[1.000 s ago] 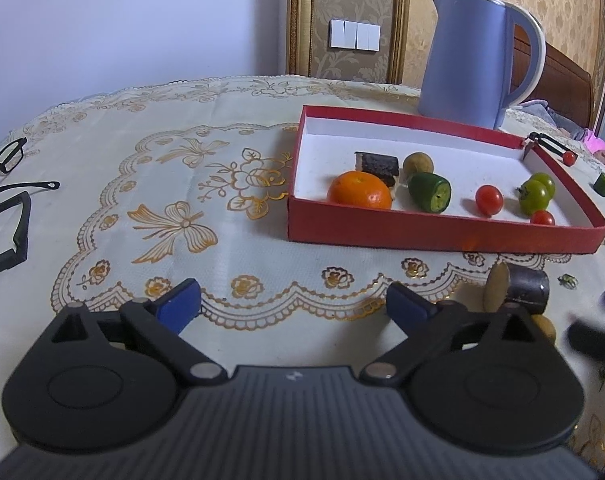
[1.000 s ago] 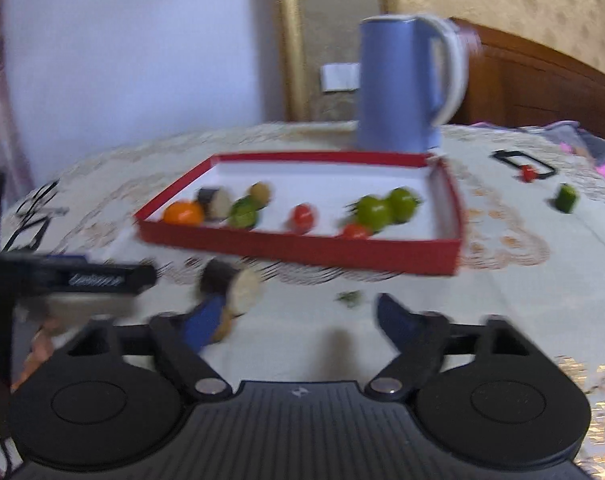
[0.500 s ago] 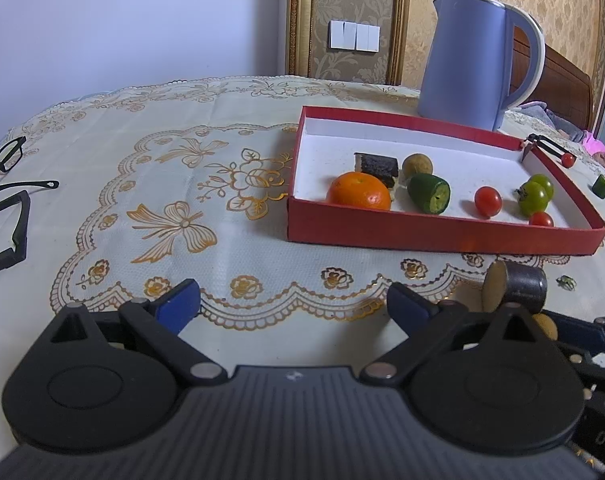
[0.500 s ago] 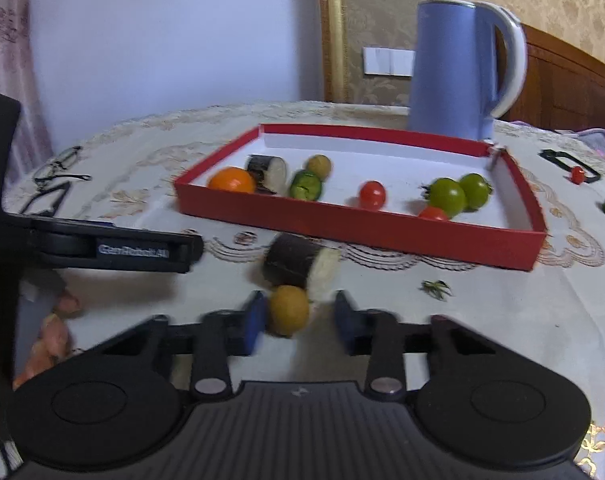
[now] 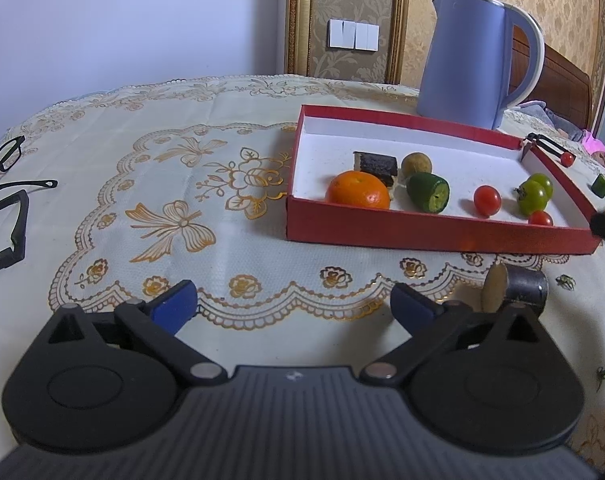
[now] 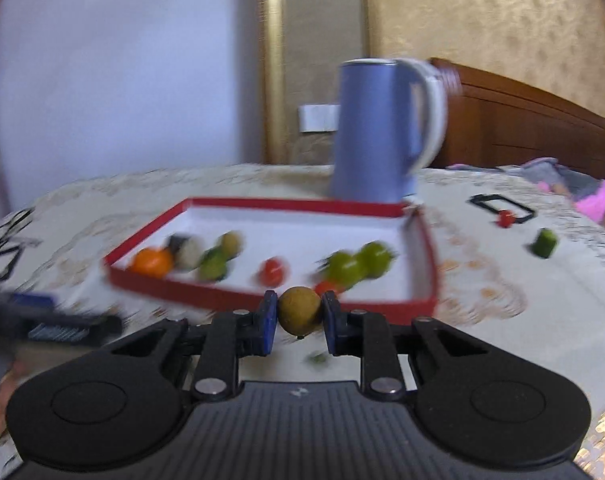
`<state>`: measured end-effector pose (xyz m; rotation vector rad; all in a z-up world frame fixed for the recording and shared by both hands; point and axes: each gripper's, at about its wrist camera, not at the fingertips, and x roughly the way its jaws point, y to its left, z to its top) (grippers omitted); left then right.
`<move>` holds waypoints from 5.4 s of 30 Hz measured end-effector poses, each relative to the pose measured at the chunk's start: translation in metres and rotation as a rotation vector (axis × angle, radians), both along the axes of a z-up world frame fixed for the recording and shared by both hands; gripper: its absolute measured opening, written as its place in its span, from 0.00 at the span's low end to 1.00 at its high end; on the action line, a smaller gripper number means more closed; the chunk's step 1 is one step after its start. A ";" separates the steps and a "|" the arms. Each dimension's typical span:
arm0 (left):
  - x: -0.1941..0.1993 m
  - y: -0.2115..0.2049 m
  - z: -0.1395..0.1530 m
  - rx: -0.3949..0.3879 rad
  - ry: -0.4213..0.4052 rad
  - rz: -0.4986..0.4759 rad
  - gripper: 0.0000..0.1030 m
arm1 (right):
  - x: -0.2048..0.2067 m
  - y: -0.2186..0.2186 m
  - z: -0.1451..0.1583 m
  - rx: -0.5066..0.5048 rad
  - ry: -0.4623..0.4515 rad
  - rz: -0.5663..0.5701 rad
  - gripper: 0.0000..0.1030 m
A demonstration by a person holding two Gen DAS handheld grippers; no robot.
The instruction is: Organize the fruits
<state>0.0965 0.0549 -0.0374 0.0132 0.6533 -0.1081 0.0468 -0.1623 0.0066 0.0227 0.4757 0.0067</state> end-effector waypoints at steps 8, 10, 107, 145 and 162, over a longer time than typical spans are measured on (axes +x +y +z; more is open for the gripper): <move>0.000 0.001 0.000 0.000 0.000 0.000 1.00 | 0.053 -0.033 -0.012 -0.051 0.050 -0.114 0.23; 0.000 0.001 0.000 0.001 0.001 0.000 1.00 | 0.063 -0.035 -0.018 -0.057 0.075 -0.122 0.23; 0.103 -0.164 0.023 0.109 -0.099 -0.070 0.29 | 0.014 -0.074 -0.037 -0.030 0.186 -0.235 0.86; -0.067 -0.070 0.058 0.028 -0.145 0.029 1.00 | -0.003 0.006 -0.018 -0.030 0.121 -0.090 0.93; -0.071 -0.068 0.059 0.039 -0.150 0.040 1.00 | -0.003 0.014 -0.016 -0.022 0.124 -0.086 0.93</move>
